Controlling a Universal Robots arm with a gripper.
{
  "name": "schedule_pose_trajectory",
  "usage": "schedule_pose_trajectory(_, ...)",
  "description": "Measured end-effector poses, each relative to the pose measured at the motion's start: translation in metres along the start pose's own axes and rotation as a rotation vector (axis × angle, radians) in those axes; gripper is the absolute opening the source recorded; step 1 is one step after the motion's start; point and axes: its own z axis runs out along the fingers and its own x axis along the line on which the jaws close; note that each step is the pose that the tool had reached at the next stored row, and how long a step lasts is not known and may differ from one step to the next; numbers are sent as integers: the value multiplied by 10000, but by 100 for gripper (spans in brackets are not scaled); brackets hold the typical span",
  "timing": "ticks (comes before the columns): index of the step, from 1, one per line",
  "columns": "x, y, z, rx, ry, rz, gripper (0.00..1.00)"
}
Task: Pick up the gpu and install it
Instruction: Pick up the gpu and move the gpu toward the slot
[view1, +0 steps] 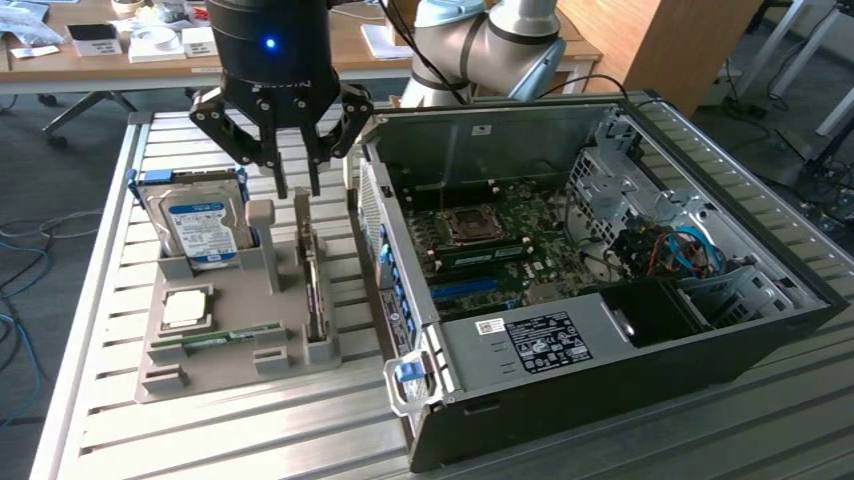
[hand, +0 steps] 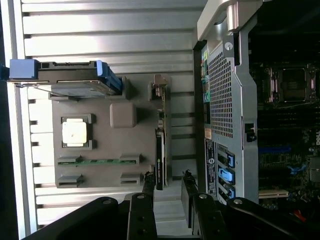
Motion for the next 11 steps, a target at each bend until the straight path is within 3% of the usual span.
schedule_pose_trajectory(11, 3, -5, 120, 5, 4, 0, 36)
